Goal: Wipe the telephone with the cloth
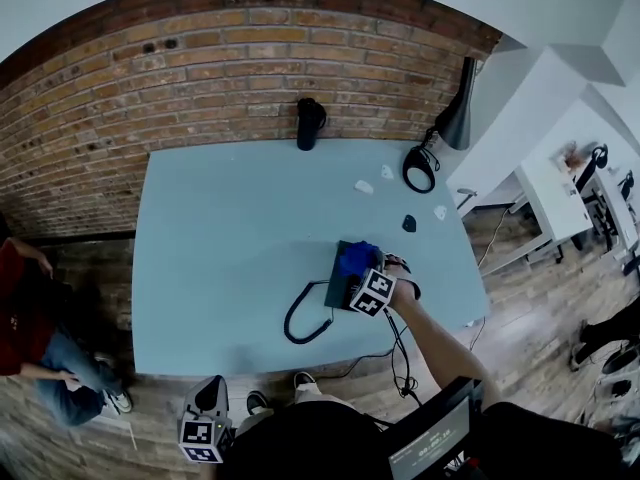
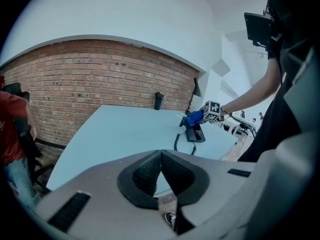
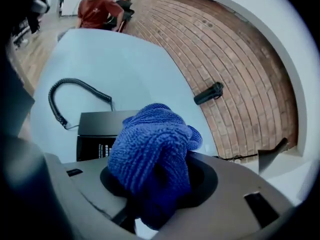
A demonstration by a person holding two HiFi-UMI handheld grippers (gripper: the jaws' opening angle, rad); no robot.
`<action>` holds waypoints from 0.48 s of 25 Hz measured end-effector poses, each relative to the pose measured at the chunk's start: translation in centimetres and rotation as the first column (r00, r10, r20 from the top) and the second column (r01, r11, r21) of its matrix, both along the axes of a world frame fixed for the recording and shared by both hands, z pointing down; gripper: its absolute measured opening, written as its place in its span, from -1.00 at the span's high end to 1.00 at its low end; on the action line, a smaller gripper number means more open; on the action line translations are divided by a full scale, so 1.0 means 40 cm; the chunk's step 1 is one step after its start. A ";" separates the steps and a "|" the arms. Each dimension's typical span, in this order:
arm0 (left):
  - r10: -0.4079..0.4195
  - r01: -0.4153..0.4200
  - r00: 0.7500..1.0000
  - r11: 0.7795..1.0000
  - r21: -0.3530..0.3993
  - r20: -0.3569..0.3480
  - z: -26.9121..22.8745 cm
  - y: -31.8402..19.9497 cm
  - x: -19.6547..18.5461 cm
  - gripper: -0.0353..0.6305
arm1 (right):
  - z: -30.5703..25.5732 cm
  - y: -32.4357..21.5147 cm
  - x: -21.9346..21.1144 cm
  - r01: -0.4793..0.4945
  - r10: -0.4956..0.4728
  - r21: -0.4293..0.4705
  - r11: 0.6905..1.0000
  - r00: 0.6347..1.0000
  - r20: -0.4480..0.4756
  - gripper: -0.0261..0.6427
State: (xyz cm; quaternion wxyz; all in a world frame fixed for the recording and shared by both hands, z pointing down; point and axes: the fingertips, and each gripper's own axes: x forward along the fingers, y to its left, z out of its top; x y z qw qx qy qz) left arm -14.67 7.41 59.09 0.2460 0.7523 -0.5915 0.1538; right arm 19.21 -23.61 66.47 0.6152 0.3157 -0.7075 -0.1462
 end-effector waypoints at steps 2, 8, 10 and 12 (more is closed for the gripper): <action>-0.008 0.008 1.000 1.000 0.000 0.005 -0.002 0.003 -0.005 0.82 | 0.006 -0.018 0.002 0.010 -0.008 0.038 0.999 0.999 -0.046 0.32; -0.030 0.030 0.999 0.999 -0.012 0.011 0.000 0.021 -0.011 0.82 | 0.018 -0.007 -0.006 0.035 -0.021 0.128 0.991 0.994 -0.107 0.32; -0.027 0.027 1.000 1.000 -0.014 0.014 0.002 0.022 -0.007 0.82 | 0.022 -0.005 -0.011 0.035 -0.021 0.127 0.991 0.994 -0.109 0.33; -0.022 0.022 1.000 1.000 -0.016 0.015 0.003 0.022 0.005 0.82 | 0.024 -0.004 -0.008 0.026 -0.012 0.124 0.992 0.994 -0.107 0.33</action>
